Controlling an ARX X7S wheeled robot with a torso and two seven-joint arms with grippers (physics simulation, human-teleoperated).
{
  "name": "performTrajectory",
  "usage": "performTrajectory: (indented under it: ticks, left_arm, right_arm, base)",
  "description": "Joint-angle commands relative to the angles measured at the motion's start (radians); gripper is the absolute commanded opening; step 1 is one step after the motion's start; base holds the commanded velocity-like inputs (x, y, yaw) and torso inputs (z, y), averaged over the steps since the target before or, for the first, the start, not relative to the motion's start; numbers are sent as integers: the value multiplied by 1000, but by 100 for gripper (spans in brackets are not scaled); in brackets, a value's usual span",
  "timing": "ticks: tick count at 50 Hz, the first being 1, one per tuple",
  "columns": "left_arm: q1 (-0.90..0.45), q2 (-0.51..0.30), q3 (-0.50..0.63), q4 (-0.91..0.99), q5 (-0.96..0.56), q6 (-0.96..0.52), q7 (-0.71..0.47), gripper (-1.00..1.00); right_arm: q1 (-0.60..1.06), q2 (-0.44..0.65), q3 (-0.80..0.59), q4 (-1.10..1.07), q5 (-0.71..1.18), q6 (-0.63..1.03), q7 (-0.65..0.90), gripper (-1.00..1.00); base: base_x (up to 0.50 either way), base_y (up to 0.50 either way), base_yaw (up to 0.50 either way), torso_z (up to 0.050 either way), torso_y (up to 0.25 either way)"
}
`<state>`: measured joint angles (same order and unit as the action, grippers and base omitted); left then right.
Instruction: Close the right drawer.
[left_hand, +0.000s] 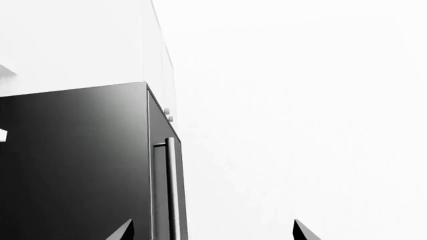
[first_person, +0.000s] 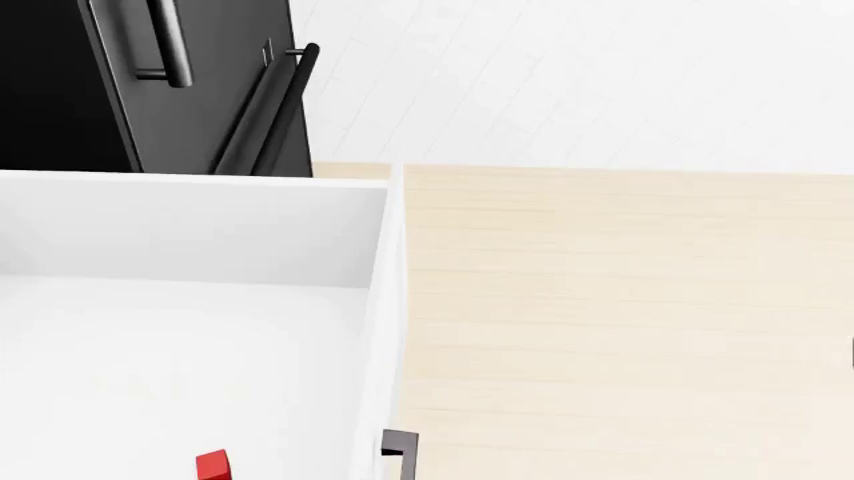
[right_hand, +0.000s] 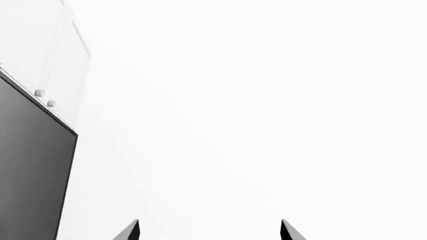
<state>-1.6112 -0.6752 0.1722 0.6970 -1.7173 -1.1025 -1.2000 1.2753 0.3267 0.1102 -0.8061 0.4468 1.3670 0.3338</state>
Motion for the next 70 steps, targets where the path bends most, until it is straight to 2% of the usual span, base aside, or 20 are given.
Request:
performTrajectory:
  ticks: [1,9,13,19,23,29,40,52,65,70]
  left_arm:
    - [-23,-11,4,-5,-20,3,-9,100]
    - [-24,-7,9,-9,-2,3,0,100]
    - [-24,-7,10,-7,-1,6,0,100]
    - [-25,-3,17,-6,-2,9,-4,100]
    - [-31,-7,19,-5,-16,12,-14,100]
    - [-24,-10,15,-4,-6,14,-5,100]
    - [15,-22,-1,4,14,29,17,100]
    - [19,-41,-10,1,13,33,31,100]
    - [10,-54,-8,-1,-9,39,17,100]
    - [10,-62,-10,2,-15,40,14,100]
  right_arm:
    - [23,-22,95,113,-12,-77,-24,100]
    - [-121,14,84,210,-94,-292,-38,100]
    - [-158,35,81,249,-121,-281,-21,100]
    - [-295,37,83,313,-182,-423,-7,100]
    - [-391,17,73,376,-230,-542,12,100]
    - [-538,-50,55,601,-295,-781,49,100]
    - [-630,-156,25,1016,-314,-1127,40,100]
    - [-746,-199,30,1180,-293,-1335,11,100]
    - [-664,-281,-45,1589,-323,-1472,0,100]
    - [-517,-297,-71,1985,-359,-1676,31,100]
  base:
    - [0,0,0,0,0]
    - [0,0,0,0,0]
    - [0,0,0,0,0]
    - [0,0,0,0,0]
    - [0,0,0,0,0]
    - [0,0,0,0,0]
    - [0,0,0,0,0]
    - [0,0,0,0,0]
    - [0,0,0,0,0]
    - [0,0,0,0,0]
